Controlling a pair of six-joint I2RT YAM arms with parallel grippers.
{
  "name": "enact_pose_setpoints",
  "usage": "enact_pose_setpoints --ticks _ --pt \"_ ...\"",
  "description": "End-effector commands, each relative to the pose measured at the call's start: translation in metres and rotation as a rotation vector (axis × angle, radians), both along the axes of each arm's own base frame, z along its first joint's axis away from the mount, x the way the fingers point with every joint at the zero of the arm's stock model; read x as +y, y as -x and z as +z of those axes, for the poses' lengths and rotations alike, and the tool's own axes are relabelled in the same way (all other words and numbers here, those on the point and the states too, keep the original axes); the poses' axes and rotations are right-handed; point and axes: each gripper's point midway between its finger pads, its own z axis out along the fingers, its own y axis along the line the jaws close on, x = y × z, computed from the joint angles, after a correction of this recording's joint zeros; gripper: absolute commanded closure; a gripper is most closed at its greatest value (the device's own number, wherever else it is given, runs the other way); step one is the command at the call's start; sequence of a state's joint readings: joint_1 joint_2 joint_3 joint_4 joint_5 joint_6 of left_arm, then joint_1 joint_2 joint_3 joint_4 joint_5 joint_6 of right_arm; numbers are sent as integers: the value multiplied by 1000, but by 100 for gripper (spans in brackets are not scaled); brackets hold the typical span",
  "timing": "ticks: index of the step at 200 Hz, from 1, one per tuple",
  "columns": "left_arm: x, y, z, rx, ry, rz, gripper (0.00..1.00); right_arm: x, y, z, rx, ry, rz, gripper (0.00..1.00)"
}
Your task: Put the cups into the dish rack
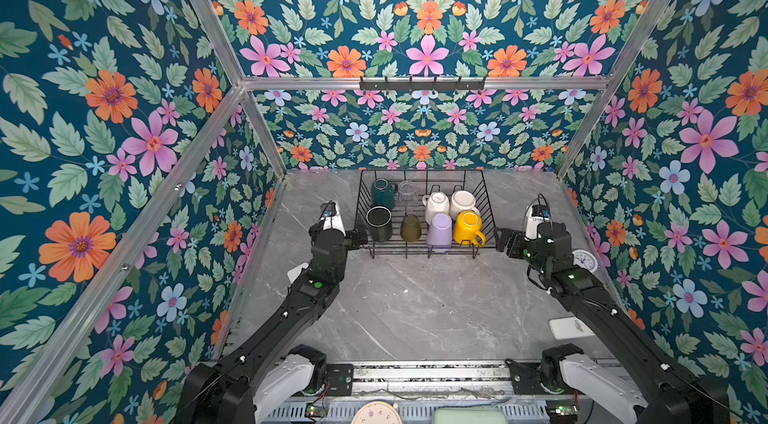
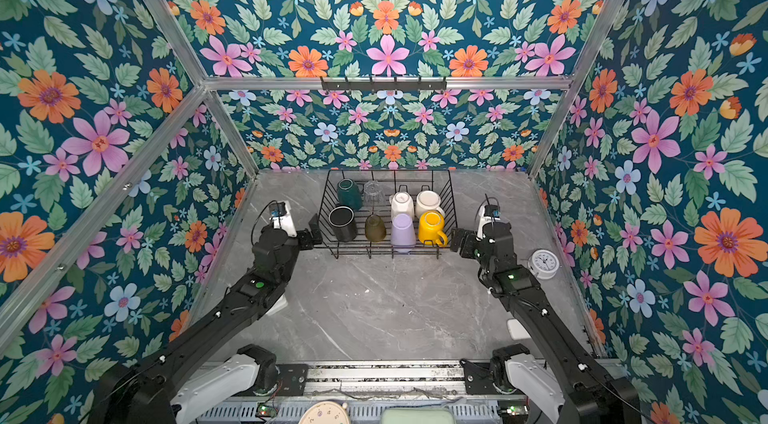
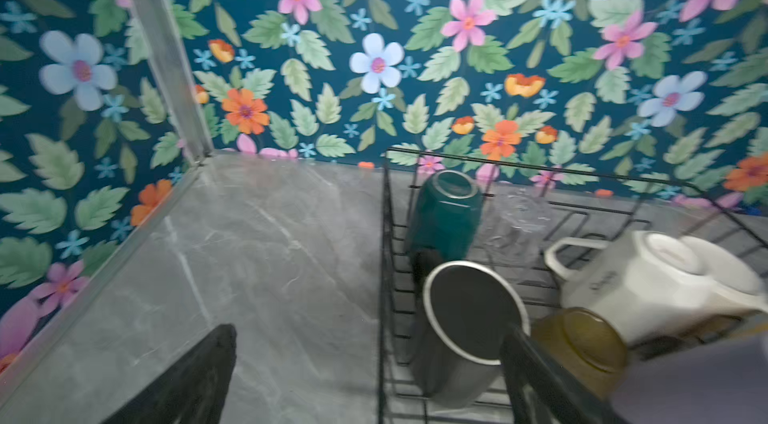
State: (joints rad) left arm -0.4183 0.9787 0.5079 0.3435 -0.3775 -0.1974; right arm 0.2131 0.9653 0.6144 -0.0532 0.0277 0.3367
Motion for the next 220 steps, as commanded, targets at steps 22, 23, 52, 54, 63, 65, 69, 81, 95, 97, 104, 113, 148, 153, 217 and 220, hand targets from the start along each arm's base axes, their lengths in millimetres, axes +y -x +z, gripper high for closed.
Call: enact_pose_setpoints --ticks 22,23,52,54,63,65,69,81,95,97,104,113,148,153,217,220 --pt "60 14 -14 -105 -9 207 1 -42 -13 -20 -63 169 -176 1" --pt "61 15 -16 -104 -8 209 1 -43 -13 -21 -64 172 -178 1" --pt "92 20 -52 -71 0 292 1 -59 -20 -32 -59 250 -224 1" --pt "93 20 -54 -68 -2 295 1 -59 -20 -32 -64 252 -225 1" --pt "101 21 -59 -47 -29 327 1 -65 -22 -32 -81 271 -242 1" --pt "103 21 -61 -38 -33 337 1 -67 -23 -33 -81 276 -248 1" --pt "107 21 -64 -29 -42 352 1 -70 -23 -33 -81 286 -258 1" --pt "115 22 -70 -18 -60 370 1 -80 -23 -41 -66 293 -285 1" --pt "119 24 -77 -38 -53 372 1 -84 -24 -48 -89 310 -287 1" --pt "119 24 -78 -43 -49 371 1 -83 -25 -48 -95 314 -284 1" --pt "120 25 -83 -59 -33 361 1 -82 -26 -51 -115 326 -270 1" --pt "120 24 -86 -86 -21 354 1 -80 -29 -52 -144 336 -254 1" --pt "113 1 -75 -140 -93 307 1 -73 -41 -66 -164 379 -192 1" --pt "112 -3 -75 -133 -107 299 1 -74 -42 -67 -166 378 -196 1" --pt "104 -20 -96 -130 -155 245 1 -77 -46 -76 -180 320 -168 1" --pt "104 -21 -96 -126 -158 240 1 -77 -46 -77 -176 319 -165 1"
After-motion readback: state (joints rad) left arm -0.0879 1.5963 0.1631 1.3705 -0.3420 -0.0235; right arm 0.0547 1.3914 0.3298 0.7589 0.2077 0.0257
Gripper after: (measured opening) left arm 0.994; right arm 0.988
